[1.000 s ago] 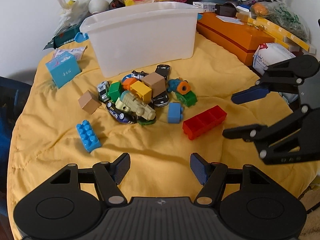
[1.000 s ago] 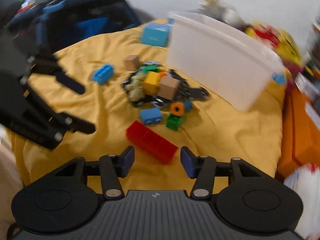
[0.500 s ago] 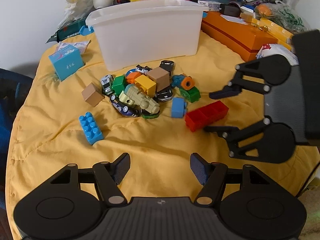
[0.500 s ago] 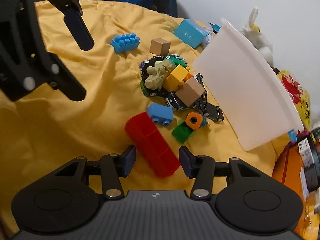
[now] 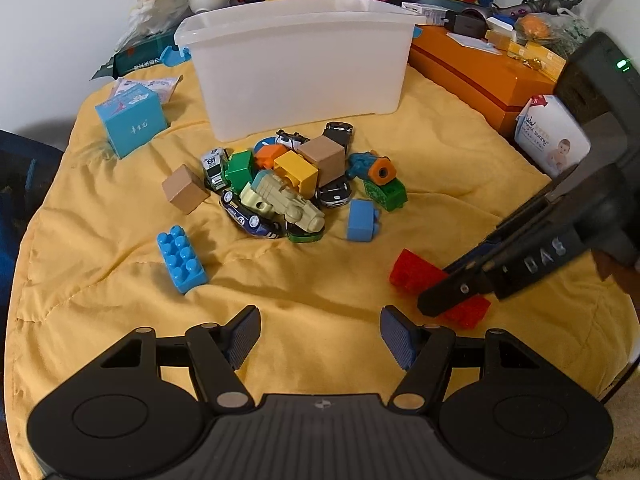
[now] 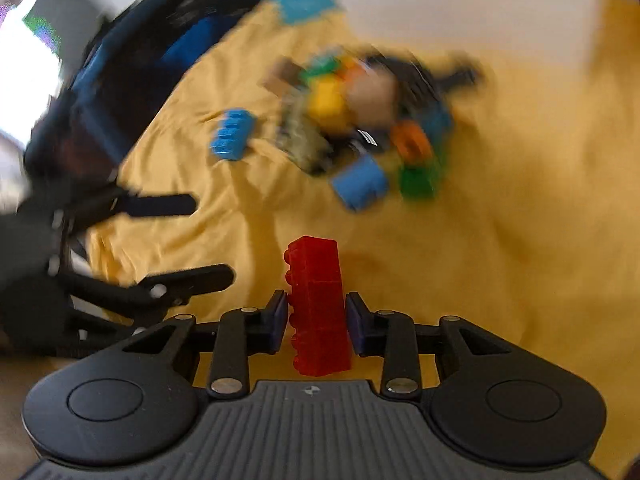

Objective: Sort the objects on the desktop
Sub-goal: 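Grasp the long red lego brick with the right tool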

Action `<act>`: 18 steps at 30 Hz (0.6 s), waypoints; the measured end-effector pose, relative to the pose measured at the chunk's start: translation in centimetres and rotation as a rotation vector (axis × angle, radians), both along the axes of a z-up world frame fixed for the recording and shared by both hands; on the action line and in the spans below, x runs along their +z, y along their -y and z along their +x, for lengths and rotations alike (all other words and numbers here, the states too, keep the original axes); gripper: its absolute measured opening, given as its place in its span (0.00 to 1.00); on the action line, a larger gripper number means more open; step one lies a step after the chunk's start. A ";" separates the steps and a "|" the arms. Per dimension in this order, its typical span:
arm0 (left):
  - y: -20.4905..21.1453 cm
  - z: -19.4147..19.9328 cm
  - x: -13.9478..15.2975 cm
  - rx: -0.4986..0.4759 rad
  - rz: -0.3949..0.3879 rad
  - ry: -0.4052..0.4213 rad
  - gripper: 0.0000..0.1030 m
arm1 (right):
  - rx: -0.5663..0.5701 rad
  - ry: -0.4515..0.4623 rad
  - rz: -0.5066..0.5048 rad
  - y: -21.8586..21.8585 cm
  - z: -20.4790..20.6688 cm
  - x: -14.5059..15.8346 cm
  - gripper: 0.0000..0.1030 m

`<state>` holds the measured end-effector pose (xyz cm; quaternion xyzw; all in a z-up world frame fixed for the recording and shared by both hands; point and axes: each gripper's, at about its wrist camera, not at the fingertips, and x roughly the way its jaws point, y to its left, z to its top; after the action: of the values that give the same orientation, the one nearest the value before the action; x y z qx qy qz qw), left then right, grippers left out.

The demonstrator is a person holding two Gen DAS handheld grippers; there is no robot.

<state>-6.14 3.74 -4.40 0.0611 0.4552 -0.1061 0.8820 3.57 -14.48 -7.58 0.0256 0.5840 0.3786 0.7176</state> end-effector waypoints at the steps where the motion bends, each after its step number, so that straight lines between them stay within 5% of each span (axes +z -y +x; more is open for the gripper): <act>1: 0.0 0.0 0.0 -0.003 0.001 0.000 0.68 | -0.022 -0.003 0.026 0.6 0.1 0.0 0.35; 6: -0.3 0.2 -0.2 0.001 -0.003 -0.005 0.68 | -0.063 0.122 -0.045 1.9 -0.5 0.9 0.43; 14: -0.4 0.6 -0.3 0.005 -0.009 -0.004 0.68 | -0.051 0.227 -0.094 1.8 -0.4 2.2 0.46; 18: -0.6 0.7 -0.3 0.014 -0.014 -0.006 0.68 | -0.036 0.350 -0.130 1.4 -1.2 3.4 0.45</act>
<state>-5.41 4.34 -4.75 0.0516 0.4574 -0.1032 0.8817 2.36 -15.86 -4.14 -0.0766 0.4729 0.3256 0.8151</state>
